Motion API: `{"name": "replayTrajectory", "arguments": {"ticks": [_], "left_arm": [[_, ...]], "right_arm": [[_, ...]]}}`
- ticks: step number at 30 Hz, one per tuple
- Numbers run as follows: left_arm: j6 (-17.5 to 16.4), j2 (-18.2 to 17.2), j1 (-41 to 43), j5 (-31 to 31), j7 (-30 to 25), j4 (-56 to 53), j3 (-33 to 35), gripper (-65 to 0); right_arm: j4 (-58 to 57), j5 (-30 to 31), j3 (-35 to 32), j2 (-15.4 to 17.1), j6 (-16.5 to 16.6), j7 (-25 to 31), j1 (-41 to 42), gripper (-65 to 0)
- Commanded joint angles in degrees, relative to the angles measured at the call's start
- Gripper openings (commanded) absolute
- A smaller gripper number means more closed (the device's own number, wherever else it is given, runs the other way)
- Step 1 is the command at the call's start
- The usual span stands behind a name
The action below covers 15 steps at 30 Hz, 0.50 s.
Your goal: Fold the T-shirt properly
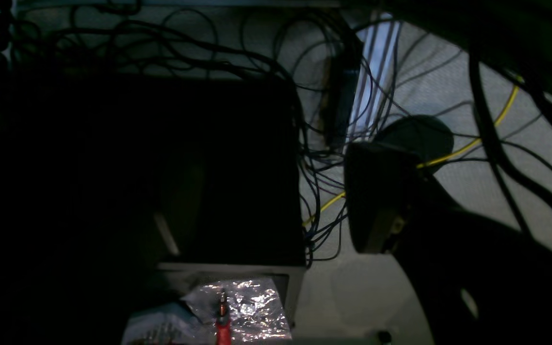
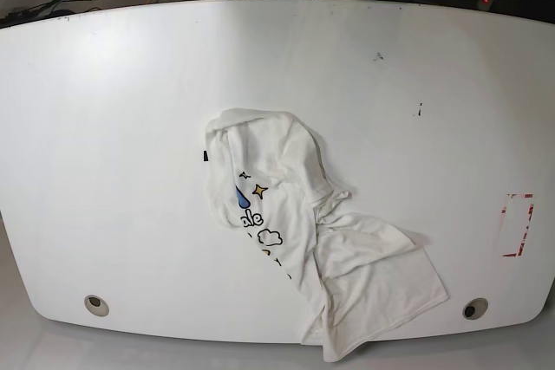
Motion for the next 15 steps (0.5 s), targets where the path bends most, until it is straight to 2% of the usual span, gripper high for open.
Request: {"name": "replayTrajectory", "arguments": {"ticks": [1,15], "left_arm": [[-0.09,-0.29,1.56,0.10,-0.32,0.30,-0.03,-22.9],[-0.09,-1.87,19.85,0.10,0.12,29.66,-0.12,-22.9]], "right_arm": [[0.63,0.06,0.13,0.21,0.32,0.14,-1.61,-48.4],[24.63,0.24,0.30,-1.90,0.32,-0.39,-17.88,-48.4]]}}
